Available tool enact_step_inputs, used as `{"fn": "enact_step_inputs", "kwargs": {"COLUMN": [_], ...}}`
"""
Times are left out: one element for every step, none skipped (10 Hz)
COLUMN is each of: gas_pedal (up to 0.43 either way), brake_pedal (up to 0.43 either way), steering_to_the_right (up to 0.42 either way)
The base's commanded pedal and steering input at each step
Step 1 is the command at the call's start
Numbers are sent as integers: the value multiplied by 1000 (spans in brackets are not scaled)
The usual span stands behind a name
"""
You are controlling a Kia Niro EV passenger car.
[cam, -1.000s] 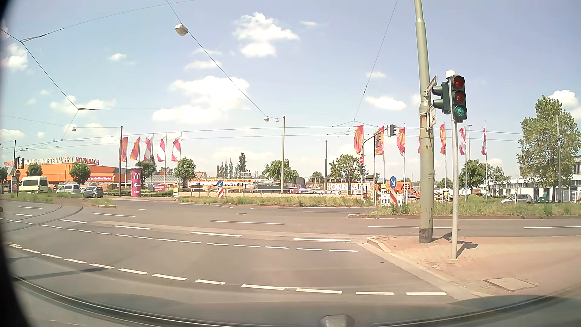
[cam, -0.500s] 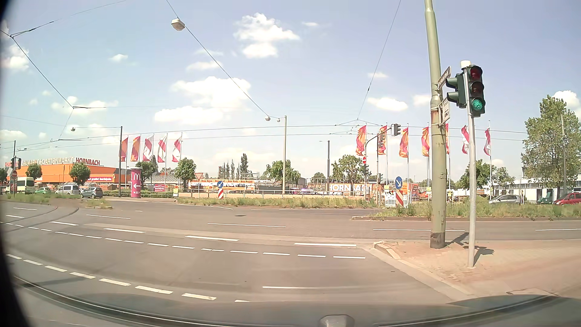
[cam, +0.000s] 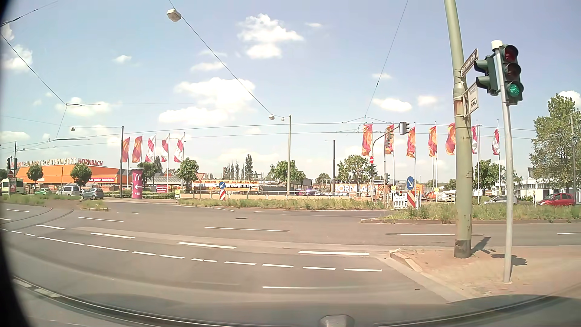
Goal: Follow the waypoints while adhering to traffic rules and regulations
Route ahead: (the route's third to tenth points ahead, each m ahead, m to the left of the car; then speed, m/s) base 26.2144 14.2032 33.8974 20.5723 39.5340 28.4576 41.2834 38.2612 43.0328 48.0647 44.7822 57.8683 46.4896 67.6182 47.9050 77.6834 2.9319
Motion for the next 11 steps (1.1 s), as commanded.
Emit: {"fn": "enact_step_inputs", "kwargs": {"gas_pedal": [398, 398, 398, 398, 398, 398, 398, 398, 398, 398, 398], "brake_pedal": [24, 30, 30, 30, 30, 30, 30, 30, 30, 30, 30], "steering_to_the_right": [-82, -83, -86, -88, -90, -92, -93, -93, -93, -93, -94]}}
